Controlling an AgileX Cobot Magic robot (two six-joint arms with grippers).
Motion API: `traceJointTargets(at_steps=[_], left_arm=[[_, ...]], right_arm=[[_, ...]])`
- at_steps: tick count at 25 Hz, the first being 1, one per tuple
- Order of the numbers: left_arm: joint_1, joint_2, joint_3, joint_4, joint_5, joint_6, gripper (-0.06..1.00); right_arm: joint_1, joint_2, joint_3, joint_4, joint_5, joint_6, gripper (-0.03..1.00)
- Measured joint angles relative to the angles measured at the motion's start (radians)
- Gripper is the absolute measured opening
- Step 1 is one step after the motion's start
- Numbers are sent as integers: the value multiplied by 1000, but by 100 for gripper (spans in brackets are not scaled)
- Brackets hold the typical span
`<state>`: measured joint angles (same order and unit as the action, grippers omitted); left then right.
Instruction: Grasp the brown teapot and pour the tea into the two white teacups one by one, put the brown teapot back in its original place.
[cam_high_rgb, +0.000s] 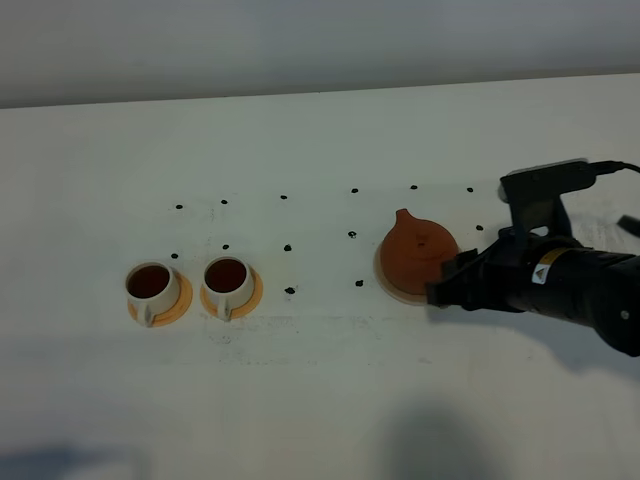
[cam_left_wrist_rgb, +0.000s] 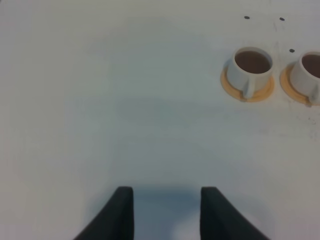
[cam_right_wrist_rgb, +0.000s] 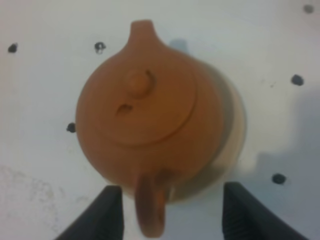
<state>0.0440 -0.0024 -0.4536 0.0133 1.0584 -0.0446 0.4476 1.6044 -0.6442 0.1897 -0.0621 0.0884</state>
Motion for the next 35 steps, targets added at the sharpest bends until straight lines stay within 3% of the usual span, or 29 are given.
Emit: traceJointTargets(at_steps=[19, 35], left_arm=[[0, 0, 0, 0, 0, 0, 33], [0, 0, 0, 0, 0, 0, 33]], right_arm=[[-217, -342, 0, -155, 340, 107, 46], [-278, -650, 0, -283, 630, 180, 46]])
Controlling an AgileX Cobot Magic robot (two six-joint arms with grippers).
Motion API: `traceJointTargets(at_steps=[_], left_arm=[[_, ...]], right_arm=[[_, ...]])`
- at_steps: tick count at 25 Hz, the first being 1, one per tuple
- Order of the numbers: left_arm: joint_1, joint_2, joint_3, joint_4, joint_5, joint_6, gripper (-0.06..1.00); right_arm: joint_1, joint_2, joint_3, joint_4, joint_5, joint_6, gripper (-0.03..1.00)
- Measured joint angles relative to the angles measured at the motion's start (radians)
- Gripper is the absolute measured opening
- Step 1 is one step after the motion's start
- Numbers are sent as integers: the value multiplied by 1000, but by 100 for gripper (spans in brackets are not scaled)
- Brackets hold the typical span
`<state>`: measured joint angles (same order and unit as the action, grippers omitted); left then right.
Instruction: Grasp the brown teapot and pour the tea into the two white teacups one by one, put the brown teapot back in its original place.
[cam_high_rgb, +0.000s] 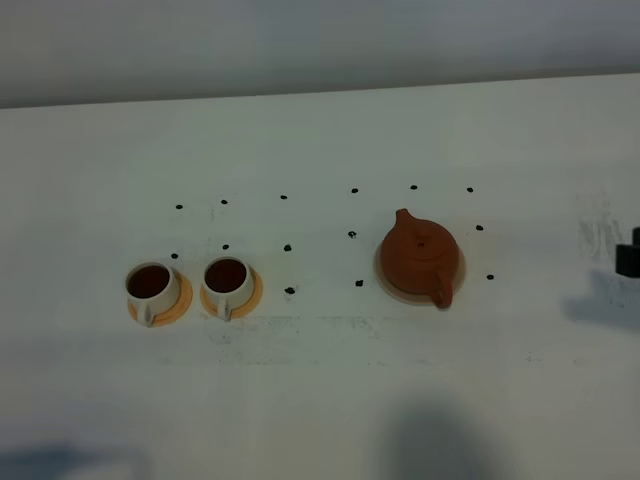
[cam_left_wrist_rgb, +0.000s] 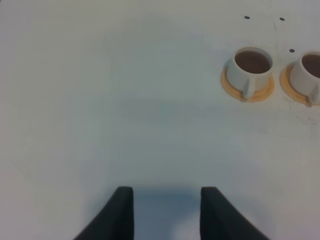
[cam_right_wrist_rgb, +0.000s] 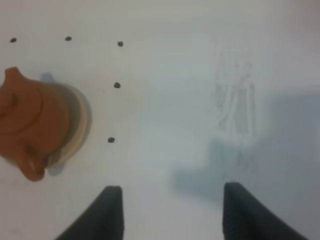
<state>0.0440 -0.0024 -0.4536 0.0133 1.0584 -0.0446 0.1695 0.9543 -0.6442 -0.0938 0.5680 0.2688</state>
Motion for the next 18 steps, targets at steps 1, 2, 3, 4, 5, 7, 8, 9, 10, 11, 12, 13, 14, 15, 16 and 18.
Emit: traceJointTargets(at_steps=[1, 2, 3, 4, 5, 7, 8, 9, 10, 11, 12, 13, 14, 15, 16, 18], left_arm=[[0, 0, 0, 0, 0, 0, 33], [0, 0, 0, 0, 0, 0, 33], [0, 0, 0, 0, 0, 0, 33], [0, 0, 0, 0, 0, 0, 33], [0, 0, 0, 0, 0, 0, 33], [0, 0, 0, 0, 0, 0, 33], [0, 0, 0, 0, 0, 0, 33], [0, 0, 0, 0, 0, 0, 33], [0, 0, 0, 0, 0, 0, 33], [0, 0, 0, 0, 0, 0, 33], [0, 0, 0, 0, 0, 0, 33], [0, 0, 0, 0, 0, 0, 33], [0, 0, 0, 0, 0, 0, 33], [0, 0, 0, 0, 0, 0, 33], [0, 0, 0, 0, 0, 0, 33], [0, 0, 0, 0, 0, 0, 33]], right_arm=[[0, -17, 0, -2, 21, 1, 46], [0, -38, 0, -5, 43, 2, 46], [0, -59, 0, -6, 60, 3, 46], [0, -77, 0, -11, 80, 3, 46], [0, -99, 0, -18, 99, 3, 46], [0, -144, 0, -29, 129, 2, 46], [0, -164, 0, -31, 145, -4, 46], [0, -187, 0, -31, 161, -16, 46], [0, -210, 0, -31, 173, -27, 46], [0, -233, 0, -31, 189, -37, 46], [0, -253, 0, -31, 208, -42, 46], [0, -277, 0, -31, 227, -45, 46], [0, -302, 0, -31, 245, -49, 46], [0, -321, 0, -31, 267, -49, 46], [0, -343, 0, -31, 286, -51, 46], [0, -385, 0, -31, 323, -52, 46]])
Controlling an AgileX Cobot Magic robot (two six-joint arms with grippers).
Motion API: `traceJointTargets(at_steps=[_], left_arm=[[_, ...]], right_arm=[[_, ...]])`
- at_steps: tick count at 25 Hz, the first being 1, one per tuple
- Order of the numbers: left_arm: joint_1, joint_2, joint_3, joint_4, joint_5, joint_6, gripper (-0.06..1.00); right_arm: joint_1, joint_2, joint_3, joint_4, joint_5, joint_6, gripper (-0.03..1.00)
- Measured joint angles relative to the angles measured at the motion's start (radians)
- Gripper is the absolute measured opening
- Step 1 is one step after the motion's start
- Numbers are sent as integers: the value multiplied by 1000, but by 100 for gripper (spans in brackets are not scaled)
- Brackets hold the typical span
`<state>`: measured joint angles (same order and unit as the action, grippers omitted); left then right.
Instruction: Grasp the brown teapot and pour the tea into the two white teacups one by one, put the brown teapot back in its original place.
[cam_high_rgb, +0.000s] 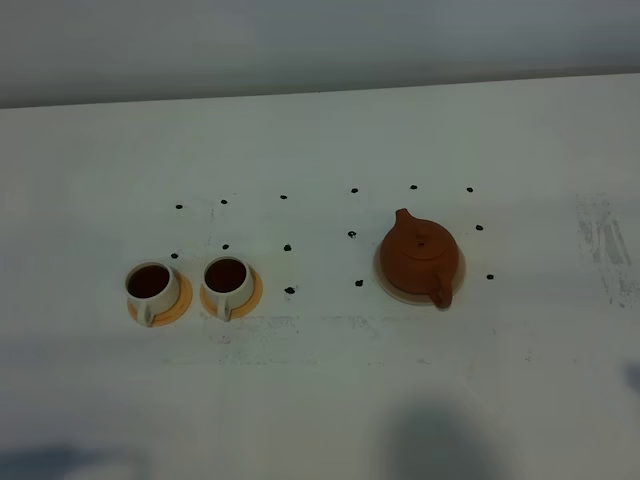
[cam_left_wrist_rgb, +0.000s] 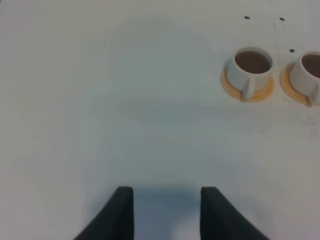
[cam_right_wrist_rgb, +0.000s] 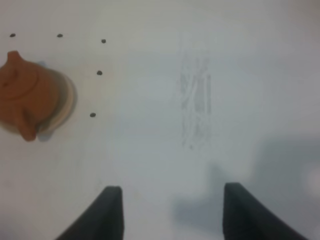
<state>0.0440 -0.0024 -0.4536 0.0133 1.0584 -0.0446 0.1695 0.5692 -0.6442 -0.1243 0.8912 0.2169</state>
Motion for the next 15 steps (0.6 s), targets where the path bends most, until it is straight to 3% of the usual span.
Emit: traceJointTargets(at_steps=[5, 15], left_arm=[[0, 0, 0, 0, 0, 0, 33], [0, 0, 0, 0, 0, 0, 33]], right_arm=[[0, -88, 17, 2, 92, -10, 46], [0, -274, 126, 4, 128, -61, 46]])
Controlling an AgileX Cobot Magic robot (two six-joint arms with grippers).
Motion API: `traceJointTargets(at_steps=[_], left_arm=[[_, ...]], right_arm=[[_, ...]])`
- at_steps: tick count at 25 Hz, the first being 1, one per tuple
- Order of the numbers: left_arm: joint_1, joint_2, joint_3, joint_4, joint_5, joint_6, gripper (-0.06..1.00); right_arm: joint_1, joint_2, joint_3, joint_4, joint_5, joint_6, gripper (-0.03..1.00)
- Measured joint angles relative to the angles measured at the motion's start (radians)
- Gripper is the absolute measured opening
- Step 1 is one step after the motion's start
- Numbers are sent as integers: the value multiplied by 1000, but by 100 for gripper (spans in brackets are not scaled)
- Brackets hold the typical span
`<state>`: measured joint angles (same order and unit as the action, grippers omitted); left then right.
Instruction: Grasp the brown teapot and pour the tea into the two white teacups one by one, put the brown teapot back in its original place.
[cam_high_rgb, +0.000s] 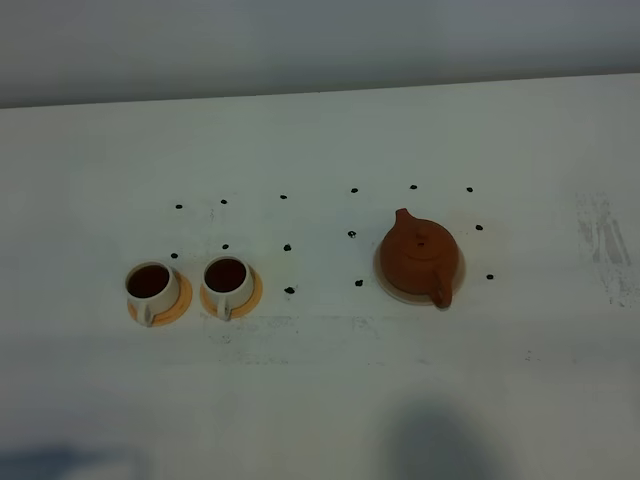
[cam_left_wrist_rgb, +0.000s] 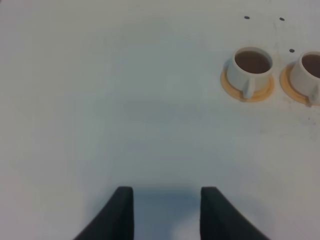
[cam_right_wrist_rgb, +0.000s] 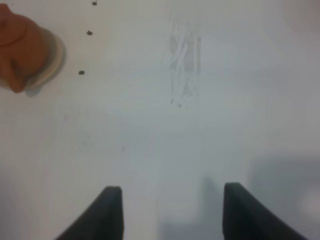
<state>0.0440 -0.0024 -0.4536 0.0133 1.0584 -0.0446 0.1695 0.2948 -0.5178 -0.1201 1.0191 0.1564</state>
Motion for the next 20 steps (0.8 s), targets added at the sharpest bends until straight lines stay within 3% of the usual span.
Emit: traceJointTargets(at_steps=[11, 20], left_arm=[[0, 0, 0, 0, 0, 0, 33], [0, 0, 0, 0, 0, 0, 33]], right_arm=[[0, -130, 27, 91, 48, -137, 46], [0, -159, 27, 100, 50, -142, 46]])
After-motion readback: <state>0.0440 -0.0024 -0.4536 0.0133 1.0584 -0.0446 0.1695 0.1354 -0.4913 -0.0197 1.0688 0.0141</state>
